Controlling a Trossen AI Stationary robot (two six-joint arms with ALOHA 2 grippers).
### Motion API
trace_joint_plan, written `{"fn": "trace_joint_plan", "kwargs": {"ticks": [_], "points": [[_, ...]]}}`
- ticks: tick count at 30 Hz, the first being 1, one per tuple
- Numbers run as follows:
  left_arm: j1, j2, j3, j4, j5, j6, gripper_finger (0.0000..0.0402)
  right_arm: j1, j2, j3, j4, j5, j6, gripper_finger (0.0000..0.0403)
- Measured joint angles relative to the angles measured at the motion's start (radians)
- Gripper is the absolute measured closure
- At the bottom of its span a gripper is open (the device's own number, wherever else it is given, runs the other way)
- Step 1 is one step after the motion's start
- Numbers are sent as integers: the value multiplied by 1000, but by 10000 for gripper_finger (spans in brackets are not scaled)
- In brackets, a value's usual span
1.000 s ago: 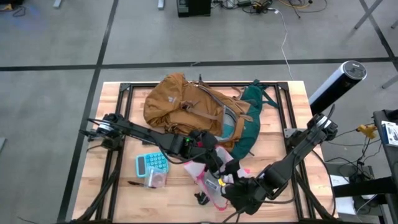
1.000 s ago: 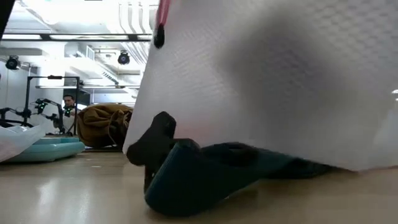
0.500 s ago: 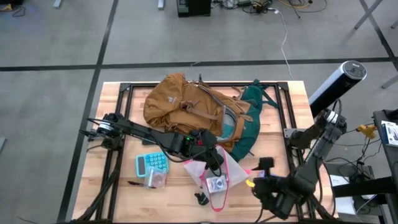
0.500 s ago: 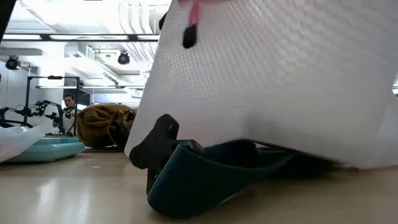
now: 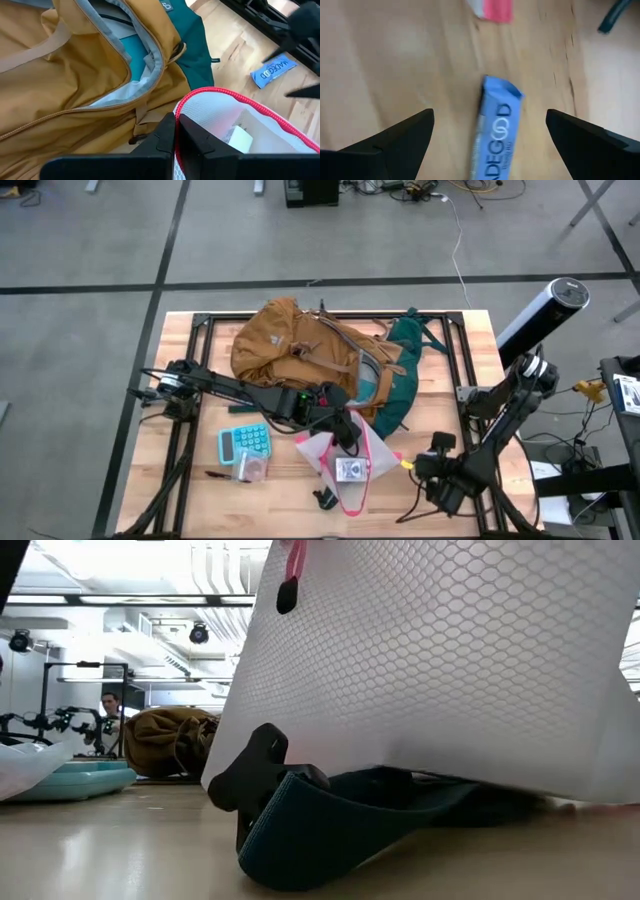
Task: Unpack backpack
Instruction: Put the chocolate bar into the pink zip bag
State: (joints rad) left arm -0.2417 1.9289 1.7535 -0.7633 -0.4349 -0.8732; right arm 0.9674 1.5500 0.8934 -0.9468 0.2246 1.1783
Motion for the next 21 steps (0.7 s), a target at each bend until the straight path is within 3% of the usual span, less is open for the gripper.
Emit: {"fn": "trace_joint_plan", "kwargs": {"ticks": [5, 8, 12, 17, 21], "points": [[0, 0, 0, -1, 1, 5, 402, -19, -26, -132, 203, -81, -1, 40], [0, 0, -1, -1, 0, 22, 402, -21, -32, -196, 301, -102, 10, 76], [0, 0, -3, -7, -4, 27, 402, -21, -35, -206, 303, -95, 33, 180], [0, 0, -10, -13, -8, 65, 402, -24, -37, -129, 296, -88, -25, 363], [0, 0, -10, -12, -8, 97, 402, -48, -58, 33, 307, -28, -108, 376]]}}
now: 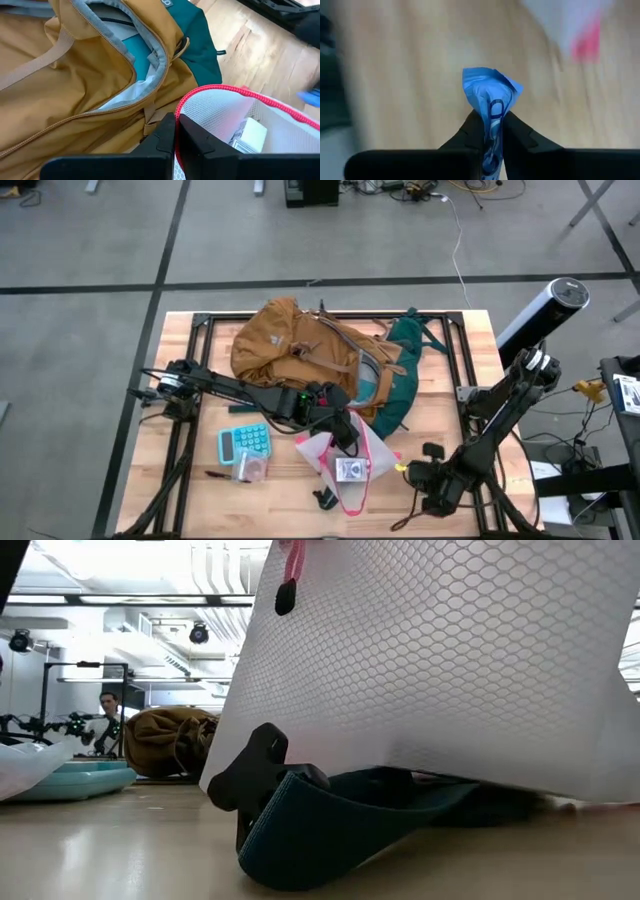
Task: Unpack backpack
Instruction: Put the chocolate bar into the pink zip bag
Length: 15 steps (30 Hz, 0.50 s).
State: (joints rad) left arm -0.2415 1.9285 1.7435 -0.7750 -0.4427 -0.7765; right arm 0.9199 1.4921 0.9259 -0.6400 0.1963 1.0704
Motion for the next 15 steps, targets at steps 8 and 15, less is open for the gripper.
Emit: {"fn": "trace_joint_plan", "kwargs": {"ticks": [8, 15], "points": [[0, 0, 0, 7, 8, 10, 402, -58, -2, 363, 106, 376, -507, 395], [0, 0, 0, 16, 8, 35, 402, -190, 28, 430, 292, 318, -812, 398]]}}
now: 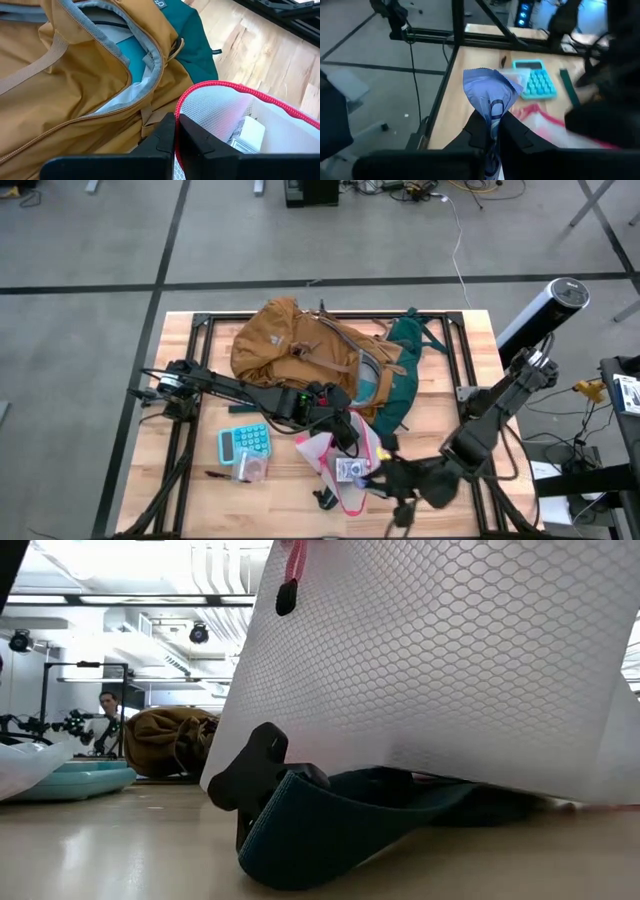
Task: Unpack backpack
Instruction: Put the chocolate bar into the pink zip bag, then put the earphones into the pink zip bag
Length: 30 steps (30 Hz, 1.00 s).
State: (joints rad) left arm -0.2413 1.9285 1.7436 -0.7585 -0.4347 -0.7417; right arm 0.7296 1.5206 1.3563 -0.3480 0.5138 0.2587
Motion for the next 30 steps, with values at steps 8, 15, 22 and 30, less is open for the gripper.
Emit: {"fn": "trace_joint_plan", "kwargs": {"ticks": [8, 15, 22, 30], "points": [[0, 0, 0, 3, 8, 3, 402, -71, 74, -3, -18, -75, -187, 378], [0, 7, 0, 22, 8, 0, 402, -76, 119, -3, 15, 59, -282, 351], [0, 8, -3, 54, 9, 15, 402, -59, 120, -3, 127, 76, -251, 339], [0, 8, -4, 49, 10, 27, 402, -57, 135, -26, 114, 98, -321, 358]]}}
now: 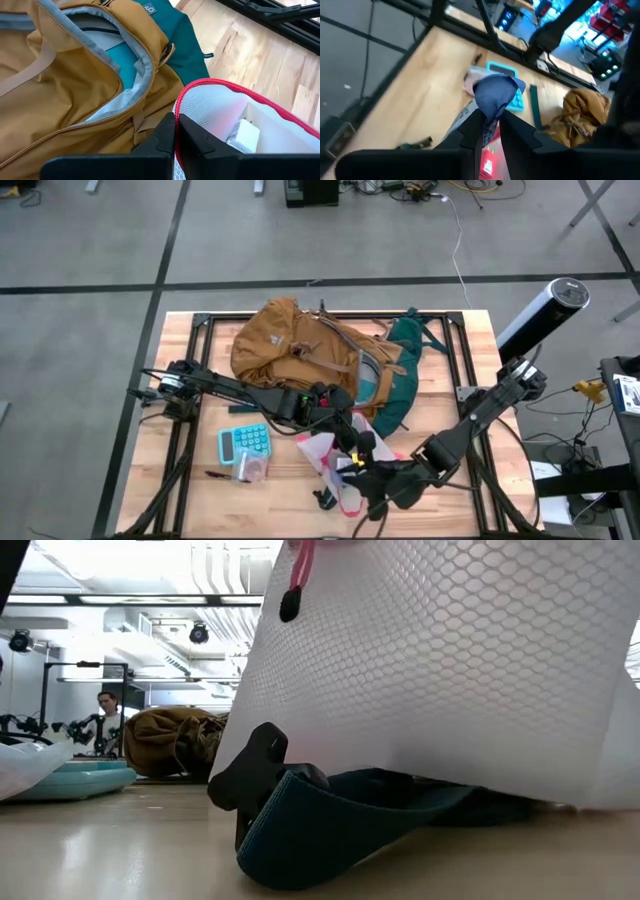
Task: Unpack backpack
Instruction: Put the earphones into the pink zip bag
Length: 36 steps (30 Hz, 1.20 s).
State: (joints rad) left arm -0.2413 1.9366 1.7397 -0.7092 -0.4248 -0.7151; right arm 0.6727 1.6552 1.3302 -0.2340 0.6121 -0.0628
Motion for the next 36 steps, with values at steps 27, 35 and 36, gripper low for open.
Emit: {"fn": "trace_joint_plan", "kwargs": {"ticks": [27, 35, 36], "points": [[-1, 0, -2, 15, 30, 0, 402, -34, -151, 37, -577, 258, 646, 153], [-2, 0, -2, 28, 50, 3, 402, -152, -141, -12, -606, 32, 758, 172], [-2, 0, -2, 27, 50, 7, 402, -164, -142, -17, -609, 18, 762, 177]]}}
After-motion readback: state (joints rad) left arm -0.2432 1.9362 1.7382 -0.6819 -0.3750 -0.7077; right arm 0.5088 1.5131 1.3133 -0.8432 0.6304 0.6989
